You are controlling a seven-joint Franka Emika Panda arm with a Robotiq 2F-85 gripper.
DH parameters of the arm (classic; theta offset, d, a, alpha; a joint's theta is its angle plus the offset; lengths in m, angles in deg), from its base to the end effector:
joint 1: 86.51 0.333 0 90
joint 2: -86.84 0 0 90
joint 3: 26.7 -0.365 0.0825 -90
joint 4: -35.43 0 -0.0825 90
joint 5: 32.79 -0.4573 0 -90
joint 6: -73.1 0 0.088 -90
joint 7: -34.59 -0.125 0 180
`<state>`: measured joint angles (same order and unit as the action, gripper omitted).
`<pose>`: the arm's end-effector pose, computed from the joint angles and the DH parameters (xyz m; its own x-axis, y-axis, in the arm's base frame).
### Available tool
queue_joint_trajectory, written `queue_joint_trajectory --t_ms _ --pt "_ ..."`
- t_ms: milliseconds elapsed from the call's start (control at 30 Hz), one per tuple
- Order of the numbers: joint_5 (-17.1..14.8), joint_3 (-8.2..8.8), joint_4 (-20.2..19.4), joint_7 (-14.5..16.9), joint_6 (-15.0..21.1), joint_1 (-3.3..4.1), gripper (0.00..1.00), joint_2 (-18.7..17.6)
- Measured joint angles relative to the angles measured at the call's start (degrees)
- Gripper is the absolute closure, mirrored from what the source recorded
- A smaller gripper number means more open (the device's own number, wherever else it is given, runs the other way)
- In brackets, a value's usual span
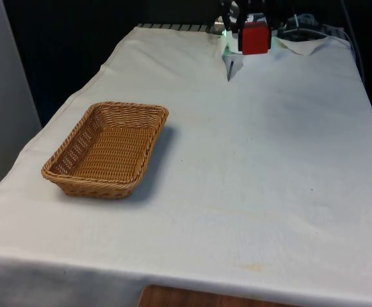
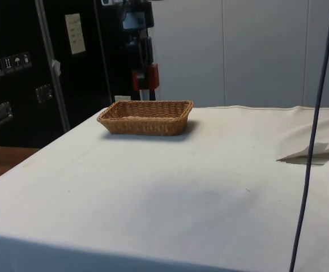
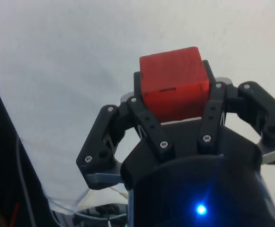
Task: Pick up the cube and place it into the basket.
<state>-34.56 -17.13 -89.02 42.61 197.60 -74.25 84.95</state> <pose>0.5949 0.0298 0.3631 0.9853 0.1685 -0.0288 0.1678 -0.9855 -0.0237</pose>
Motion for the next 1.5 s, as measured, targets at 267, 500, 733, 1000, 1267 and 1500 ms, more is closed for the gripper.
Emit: queue_joint_trajectory --t_ms 267,500,733,1000,1267,1500 --pt "-0.1 1.03 5.1 1.1 -2.1 -0.34 1.0 -3.8" --pt "-0.2 2.01 8.2 2.5 -2.8 -0.52 1.0 -6.3" --pt "-0.3 3.21 10.7 4.1 -2.9 -0.8 1.0 -8.4" --pt "-0.3 4.13 12.0 5.2 -2.9 -1.09 1.0 -9.5" --pt "-0.4 5.67 13.6 6.9 -2.9 -1.49 1.0 -11.0" --pt "-0.8 7.05 15.0 8.7 -2.5 -1.72 1.0 -12.4"
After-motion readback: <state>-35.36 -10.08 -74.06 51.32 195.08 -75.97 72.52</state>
